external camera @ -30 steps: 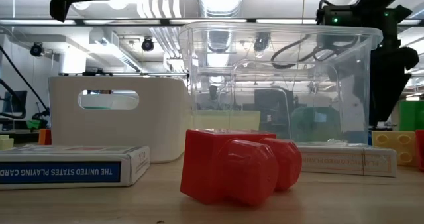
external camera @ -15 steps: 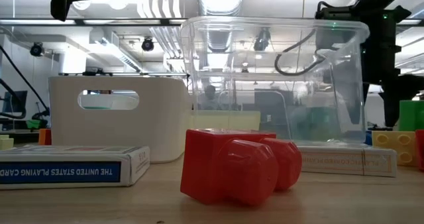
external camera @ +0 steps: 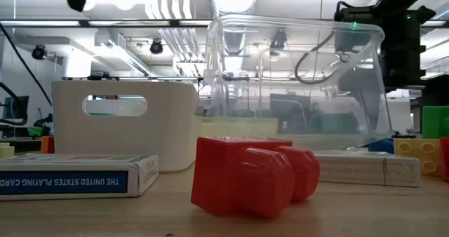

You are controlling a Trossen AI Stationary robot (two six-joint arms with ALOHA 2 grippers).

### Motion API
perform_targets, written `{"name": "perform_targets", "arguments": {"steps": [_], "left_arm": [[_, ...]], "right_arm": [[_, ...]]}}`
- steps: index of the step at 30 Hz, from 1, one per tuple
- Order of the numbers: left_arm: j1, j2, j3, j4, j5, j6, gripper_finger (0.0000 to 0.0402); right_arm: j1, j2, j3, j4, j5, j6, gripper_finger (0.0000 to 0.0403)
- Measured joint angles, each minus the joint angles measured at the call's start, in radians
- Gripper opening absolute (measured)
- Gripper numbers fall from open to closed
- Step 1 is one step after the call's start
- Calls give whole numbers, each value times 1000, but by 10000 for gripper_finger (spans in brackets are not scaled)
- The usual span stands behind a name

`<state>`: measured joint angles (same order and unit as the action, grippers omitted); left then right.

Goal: Pick & Place Toys
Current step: Put the blue game card pack into the transparent bin

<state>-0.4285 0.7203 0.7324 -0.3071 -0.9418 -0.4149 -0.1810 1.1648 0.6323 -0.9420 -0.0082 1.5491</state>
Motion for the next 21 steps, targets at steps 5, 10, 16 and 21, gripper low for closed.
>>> {"name": "perform_targets", "arguments": {"steps": [5,10,16,21], "left_arm": [[0,0,1,-2,0,0,14],[0,0,2,-3,0,-1,14],[0,0,2,-4,0,-4,14],[0,0,2,-4,1,-4,14]], "right_arm": [[0,0,0,4,1,-10,396],[15,0,0,3,12,-28,396],[28,0,0,-83,21,47,396],[28,-35,-1,-148,46,104,396]]}}
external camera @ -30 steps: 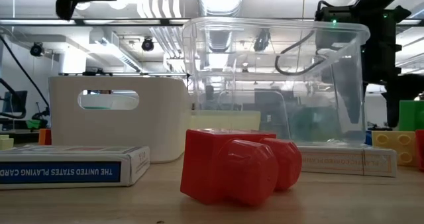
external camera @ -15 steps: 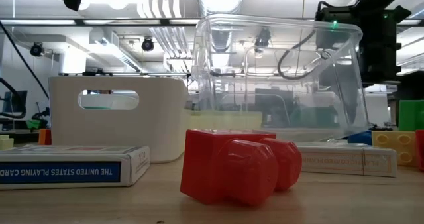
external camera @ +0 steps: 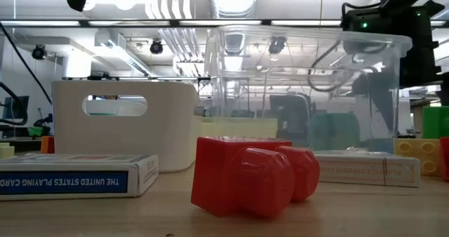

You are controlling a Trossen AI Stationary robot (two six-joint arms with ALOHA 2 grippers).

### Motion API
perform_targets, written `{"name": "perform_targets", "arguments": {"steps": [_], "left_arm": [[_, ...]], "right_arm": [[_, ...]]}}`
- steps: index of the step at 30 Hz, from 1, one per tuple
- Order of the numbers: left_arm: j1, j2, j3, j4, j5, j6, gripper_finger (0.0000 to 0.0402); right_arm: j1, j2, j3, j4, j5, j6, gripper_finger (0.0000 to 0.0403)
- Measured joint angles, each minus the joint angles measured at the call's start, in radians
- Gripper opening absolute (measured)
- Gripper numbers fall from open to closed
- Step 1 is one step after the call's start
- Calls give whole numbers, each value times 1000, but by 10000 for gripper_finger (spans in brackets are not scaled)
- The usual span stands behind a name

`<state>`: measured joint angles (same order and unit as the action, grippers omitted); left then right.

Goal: Pick & Place Toys
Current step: Put the blue game card pack into the transparent bin

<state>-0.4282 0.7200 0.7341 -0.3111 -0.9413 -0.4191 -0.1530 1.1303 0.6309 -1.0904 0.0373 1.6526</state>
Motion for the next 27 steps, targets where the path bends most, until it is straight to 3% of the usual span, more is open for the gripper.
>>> {"name": "perform_targets", "arguments": {"steps": [5,11,14,22,27], "left_arm": [[0,0,0,0,0,0,14],[0,0,0,0,0,-8,14],[0,0,0,0,0,-8,14],[0,0,0,0,0,-8,14],[0,-1,0,1,1,-9,14]], "right_arm": [[3,-60,0,4,67,80,396],[5,-121,-2,6,150,331,396],[5,-123,-5,7,173,370,396],[5,-80,-5,28,174,394,396],[51,-26,-6,28,143,623,396]]}}
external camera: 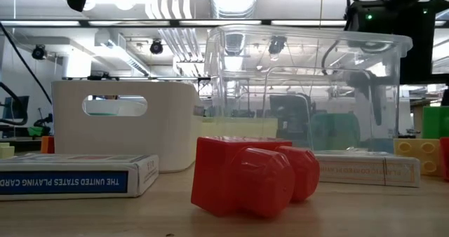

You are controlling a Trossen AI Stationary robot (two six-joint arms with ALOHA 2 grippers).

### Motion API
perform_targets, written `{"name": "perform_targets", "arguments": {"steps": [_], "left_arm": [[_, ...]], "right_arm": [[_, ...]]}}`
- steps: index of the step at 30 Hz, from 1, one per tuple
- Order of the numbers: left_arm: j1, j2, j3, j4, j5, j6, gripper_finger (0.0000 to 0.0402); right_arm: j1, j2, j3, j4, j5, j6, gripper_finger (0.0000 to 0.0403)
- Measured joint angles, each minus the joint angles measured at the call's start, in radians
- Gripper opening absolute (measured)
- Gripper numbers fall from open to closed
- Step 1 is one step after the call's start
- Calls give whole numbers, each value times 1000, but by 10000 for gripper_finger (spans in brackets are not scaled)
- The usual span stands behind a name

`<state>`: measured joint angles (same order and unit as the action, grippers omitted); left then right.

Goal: Pick & Place Toys
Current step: Put the blue game card pack into the transparent bin

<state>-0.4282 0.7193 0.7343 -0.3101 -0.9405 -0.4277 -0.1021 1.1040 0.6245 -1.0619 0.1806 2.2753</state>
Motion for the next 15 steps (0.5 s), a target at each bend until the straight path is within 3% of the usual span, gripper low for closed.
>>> {"name": "perform_targets", "arguments": {"steps": [8,15], "left_arm": [[0,0,0,2,2,-10,14],[0,0,0,4,1,-11,14]], "right_arm": [[70,53,0,-3,-2,281,396],[74,78,0,0,-3,289,396]]}}
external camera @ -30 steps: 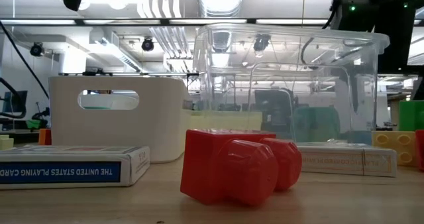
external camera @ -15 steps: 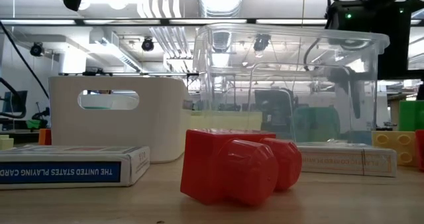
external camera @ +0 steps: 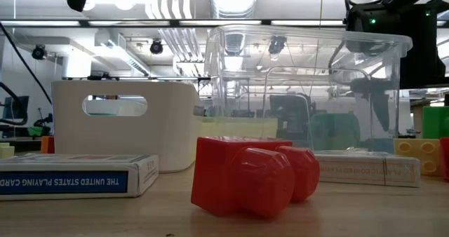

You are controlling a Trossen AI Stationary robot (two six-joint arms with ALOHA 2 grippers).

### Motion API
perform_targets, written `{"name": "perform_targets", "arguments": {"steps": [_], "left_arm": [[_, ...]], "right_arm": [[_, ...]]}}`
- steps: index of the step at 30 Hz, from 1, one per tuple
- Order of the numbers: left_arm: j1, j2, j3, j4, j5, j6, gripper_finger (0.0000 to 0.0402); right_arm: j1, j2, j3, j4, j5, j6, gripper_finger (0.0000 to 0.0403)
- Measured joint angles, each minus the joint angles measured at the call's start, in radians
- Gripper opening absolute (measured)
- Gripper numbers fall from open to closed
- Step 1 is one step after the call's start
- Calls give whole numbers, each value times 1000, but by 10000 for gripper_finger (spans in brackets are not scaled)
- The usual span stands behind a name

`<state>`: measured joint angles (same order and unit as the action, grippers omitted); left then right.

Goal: Pick & Place Toys
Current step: Put the blue game card pack into the transparent bin

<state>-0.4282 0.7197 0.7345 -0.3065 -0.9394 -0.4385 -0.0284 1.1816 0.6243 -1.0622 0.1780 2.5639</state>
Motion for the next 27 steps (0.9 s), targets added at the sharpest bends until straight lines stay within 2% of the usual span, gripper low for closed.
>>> {"name": "perform_targets", "arguments": {"steps": [16,23,27], "left_arm": [[0,0,0,3,-2,-8,14],[0,0,0,3,-2,-8,14],[0,0,0,3,-2,-8,14]], "right_arm": [[0,164,-1,25,-107,152,396],[-2,136,-5,22,-86,138,396],[-2,94,-8,10,1,124,396]]}}
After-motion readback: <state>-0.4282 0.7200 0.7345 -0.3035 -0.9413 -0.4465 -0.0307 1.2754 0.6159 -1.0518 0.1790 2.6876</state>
